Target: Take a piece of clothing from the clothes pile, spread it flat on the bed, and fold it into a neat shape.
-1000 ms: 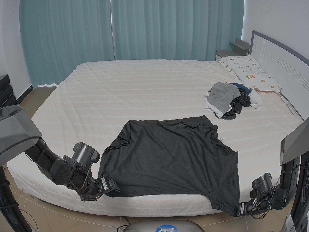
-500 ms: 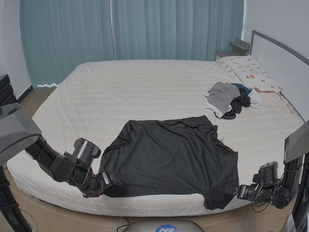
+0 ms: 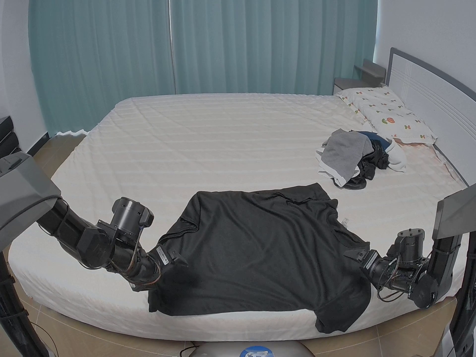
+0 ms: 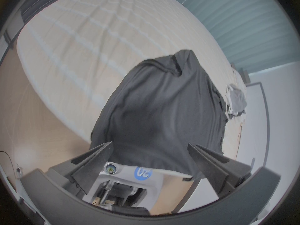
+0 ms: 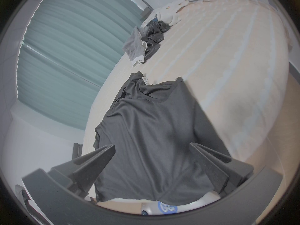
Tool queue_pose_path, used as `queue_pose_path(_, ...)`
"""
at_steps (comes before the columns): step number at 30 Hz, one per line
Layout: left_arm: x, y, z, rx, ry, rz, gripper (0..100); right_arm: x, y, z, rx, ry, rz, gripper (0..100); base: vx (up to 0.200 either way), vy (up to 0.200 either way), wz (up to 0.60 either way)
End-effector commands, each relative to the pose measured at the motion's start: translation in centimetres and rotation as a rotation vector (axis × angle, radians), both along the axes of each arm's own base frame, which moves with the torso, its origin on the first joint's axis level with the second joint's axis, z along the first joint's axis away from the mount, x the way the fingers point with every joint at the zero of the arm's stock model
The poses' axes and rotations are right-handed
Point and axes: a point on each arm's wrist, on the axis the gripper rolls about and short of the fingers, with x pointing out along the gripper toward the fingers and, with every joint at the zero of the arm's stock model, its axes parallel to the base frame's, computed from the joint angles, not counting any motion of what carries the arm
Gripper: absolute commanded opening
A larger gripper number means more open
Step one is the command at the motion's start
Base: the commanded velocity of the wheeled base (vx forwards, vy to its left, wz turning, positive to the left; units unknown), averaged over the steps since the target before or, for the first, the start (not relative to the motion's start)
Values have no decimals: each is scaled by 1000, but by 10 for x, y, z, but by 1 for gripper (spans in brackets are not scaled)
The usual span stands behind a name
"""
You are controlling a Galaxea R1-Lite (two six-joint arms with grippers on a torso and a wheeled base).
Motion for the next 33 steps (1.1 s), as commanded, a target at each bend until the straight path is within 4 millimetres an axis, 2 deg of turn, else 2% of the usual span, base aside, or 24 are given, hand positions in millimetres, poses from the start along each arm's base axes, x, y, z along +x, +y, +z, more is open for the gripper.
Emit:
queue_pose_path(1, 12, 1, 6, -30, -24, 49, 100, 8, -2, -10, 43, 22, -5, 100, 200, 0, 0)
queue_pose_path(6, 21, 0, 4, -22, -34, 63, 100, 8, -3, -17, 58, 28, 7, 100, 40, 0, 0)
queue_pose_path(11, 36, -5, 14, -47, -81, 88, 100, 5, -4, -23, 96, 30, -22, 100, 0, 0, 0)
queue_pose_path(13, 57, -9, 13, -21, -125, 116, 100, 4, -4, -23, 118, 20, -35, 100, 0, 0, 0)
queue_pose_path(18, 94, -11, -2, 15, -163, 160, 100, 2, -3, -25, 116, 27, -32, 100, 0, 0, 0)
queue_pose_path(20, 103, -12, -7, 14, -168, 165, 100, 2, -3, -25, 117, 28, -29, 100, 0, 0, 0)
queue_pose_path(22, 116, -15, -18, 17, -168, 165, 100, 2, -2, -25, 116, 29, -27, 100, 0, 0, 0)
queue_pose_path(28, 137, -20, -38, 74, -195, 154, 100, -1, -1, -26, 114, 38, -24, 100, 0, 0, 0)
queue_pose_path(33, 150, -22, -43, 125, -240, 161, 100, -2, 1, -28, 102, 48, -19, 100, 0, 0, 0)
